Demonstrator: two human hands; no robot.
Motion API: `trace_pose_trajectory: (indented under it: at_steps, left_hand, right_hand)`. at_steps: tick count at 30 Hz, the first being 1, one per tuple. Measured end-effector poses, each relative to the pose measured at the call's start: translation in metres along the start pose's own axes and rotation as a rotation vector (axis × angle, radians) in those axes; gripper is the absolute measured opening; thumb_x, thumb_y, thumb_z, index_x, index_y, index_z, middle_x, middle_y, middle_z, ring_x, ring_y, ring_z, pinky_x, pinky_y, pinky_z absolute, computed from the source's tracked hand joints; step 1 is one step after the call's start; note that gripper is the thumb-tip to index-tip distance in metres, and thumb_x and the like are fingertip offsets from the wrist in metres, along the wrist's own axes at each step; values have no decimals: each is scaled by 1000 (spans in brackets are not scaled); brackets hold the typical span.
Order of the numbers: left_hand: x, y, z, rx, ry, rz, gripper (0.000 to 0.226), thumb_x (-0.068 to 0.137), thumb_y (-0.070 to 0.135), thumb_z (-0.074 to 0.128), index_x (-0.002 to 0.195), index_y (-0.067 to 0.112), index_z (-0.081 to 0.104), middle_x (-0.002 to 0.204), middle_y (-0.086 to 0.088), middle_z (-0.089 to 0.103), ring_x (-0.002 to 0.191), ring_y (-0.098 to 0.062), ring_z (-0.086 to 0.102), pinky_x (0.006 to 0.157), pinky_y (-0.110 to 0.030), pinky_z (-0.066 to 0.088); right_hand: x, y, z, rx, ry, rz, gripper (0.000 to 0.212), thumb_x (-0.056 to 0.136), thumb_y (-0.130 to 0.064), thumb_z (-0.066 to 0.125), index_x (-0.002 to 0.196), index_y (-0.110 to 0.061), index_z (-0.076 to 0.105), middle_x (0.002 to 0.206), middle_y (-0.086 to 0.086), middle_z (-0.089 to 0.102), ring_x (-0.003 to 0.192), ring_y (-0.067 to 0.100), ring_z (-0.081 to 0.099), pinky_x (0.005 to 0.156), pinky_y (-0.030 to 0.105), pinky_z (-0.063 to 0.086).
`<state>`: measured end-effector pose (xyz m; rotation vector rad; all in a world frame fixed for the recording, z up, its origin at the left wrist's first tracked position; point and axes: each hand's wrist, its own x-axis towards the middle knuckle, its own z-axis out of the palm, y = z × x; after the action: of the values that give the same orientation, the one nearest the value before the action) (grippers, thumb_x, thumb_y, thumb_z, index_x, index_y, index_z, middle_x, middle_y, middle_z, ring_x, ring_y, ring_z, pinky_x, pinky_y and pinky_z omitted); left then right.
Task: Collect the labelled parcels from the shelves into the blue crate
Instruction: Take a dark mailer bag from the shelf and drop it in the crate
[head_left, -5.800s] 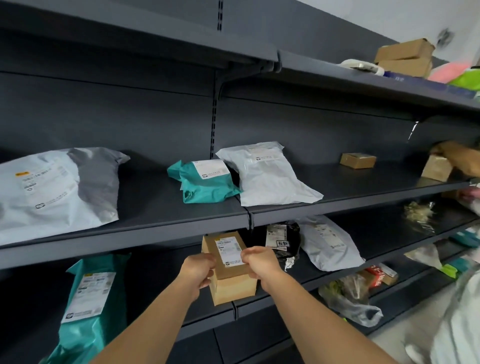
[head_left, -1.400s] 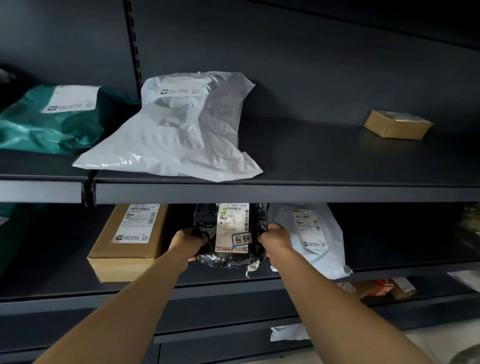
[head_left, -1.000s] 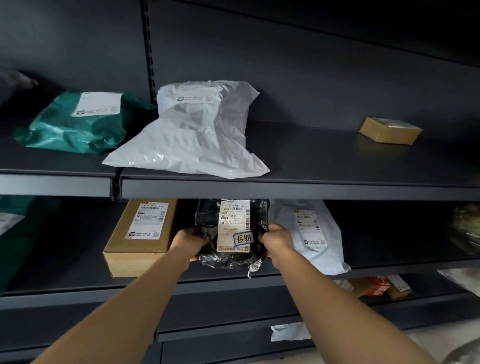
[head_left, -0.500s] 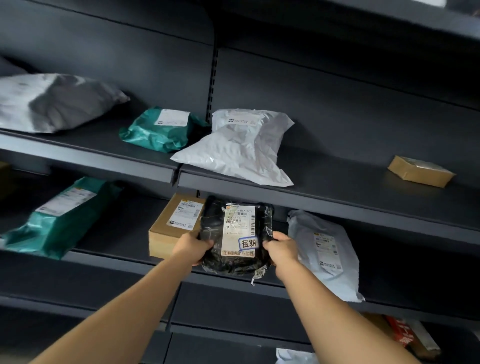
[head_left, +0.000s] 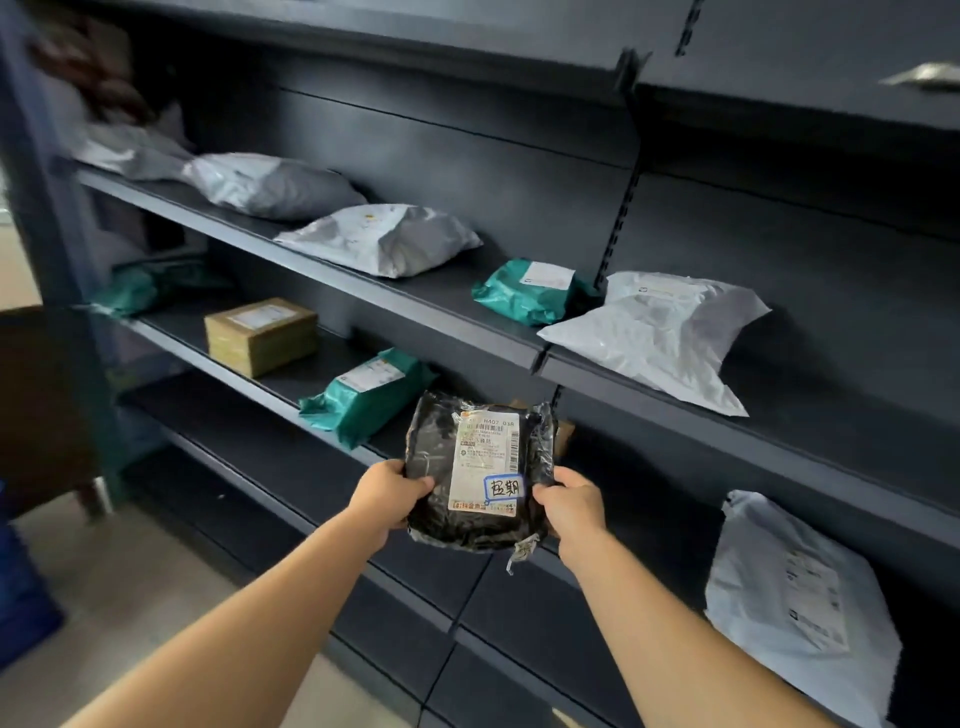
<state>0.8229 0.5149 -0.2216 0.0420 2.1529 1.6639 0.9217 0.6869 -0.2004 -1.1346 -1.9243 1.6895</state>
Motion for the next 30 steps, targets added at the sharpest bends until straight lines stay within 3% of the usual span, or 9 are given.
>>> trace_pose_trajectory:
  at_steps: [3,5,7,11,16,20,23,30]
  left_hand:
    - [-4,-7,-45,-19,96,-4,13,86,20,66,98,16,64,92,-6,68,89,-27,67,75,-39,58]
    - [-8,-11,-75,-33,159,-1,10,86,19,66,95,15,63,86,-4,66,82,-25,65,68,-34,56]
    - [-11,-16,-104,-65,214,-14,4,86,18,66,88,16,62,81,-3,66,79,-23,64,75,-38,57]
    - [-14,-30,-166,-113,311,-53,8,85,20,67,80,22,61,82,-2,67,84,-24,67,83,-44,58]
    - [-17,-46,-247,-91,425,-61,7,86,22,66,83,19,61,74,1,63,70,-18,62,62,-31,55]
    - [-17,-62,-318,-108,489,-95,9,83,23,69,87,15,65,85,-5,70,81,-25,67,80,-42,59]
    - [-16,-75,-373,-132,524,-121,18,81,24,70,94,12,67,95,-11,73,88,-30,71,80,-49,58]
    - [-27,-98,-475,-215,647,-132,5,86,18,66,89,14,64,94,-9,71,89,-26,70,84,-44,58]
  right_hand:
    - [-15,-15,39,-38,-76,-50,39,88,1,58,126,-5,59,118,12,64,106,27,60,96,37,50]
    - [-25,-23,67,-59,-121,-80,44,89,0,58,133,-6,53,127,10,60,102,20,54,87,28,46]
    - [-33,-30,96,-70,-169,-99,46,89,-1,58,134,-8,53,128,8,59,101,18,53,85,28,46]
    - [-53,-42,157,-83,-274,-106,42,88,-1,59,129,-9,57,119,11,64,96,21,57,86,33,51]
    - [-81,-56,240,-119,-396,-143,32,88,-1,59,119,-7,63,100,7,64,92,23,59,84,34,51]
    - [-105,-64,313,-161,-466,-174,29,84,-5,61,113,-7,65,100,6,69,91,24,64,84,37,55]
    - [-124,-72,366,-160,-522,-185,21,85,-5,61,106,-9,65,98,6,68,89,25,63,84,37,53]
    - [-173,-81,478,-160,-617,-195,12,86,-4,62,95,-11,58,84,5,60,82,22,57,75,31,47]
